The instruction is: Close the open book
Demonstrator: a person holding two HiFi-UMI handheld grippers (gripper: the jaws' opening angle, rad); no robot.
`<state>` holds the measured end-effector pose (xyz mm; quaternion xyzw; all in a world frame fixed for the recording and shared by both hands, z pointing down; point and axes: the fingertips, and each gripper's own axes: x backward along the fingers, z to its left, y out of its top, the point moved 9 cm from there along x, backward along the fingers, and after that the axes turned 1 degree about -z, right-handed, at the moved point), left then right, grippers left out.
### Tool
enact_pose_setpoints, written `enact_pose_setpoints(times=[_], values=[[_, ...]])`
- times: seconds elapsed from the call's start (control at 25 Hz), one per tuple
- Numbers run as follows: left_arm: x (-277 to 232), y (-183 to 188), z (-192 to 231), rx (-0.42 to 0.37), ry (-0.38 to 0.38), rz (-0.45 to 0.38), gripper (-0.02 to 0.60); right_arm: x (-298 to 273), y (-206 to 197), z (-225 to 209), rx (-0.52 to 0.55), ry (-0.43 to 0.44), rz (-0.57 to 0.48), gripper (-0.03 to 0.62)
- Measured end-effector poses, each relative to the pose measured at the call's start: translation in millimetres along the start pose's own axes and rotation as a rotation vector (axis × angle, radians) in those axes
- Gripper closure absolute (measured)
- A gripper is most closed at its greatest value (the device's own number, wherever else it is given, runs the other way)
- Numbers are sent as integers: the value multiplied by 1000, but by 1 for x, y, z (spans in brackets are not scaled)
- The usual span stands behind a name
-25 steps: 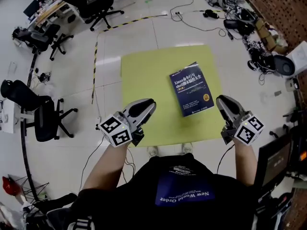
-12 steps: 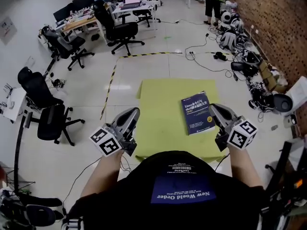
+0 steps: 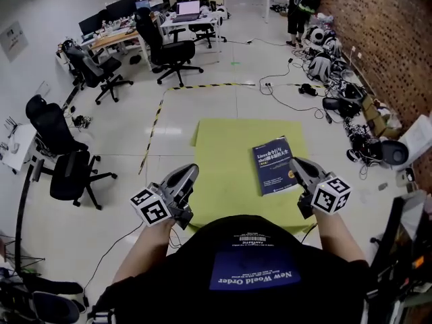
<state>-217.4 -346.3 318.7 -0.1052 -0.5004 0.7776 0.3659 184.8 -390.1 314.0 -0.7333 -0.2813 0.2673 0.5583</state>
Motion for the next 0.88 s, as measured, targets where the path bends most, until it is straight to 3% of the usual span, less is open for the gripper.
enact_pose_setpoints(times=[0.16,0.88], values=[[-8,-2,-7,-31,-8,18,575,-2,4,-4,42,10,18,611],[-5,-11,-6,-10,-35,27,575,-13,-2,0,58,32,39,611]])
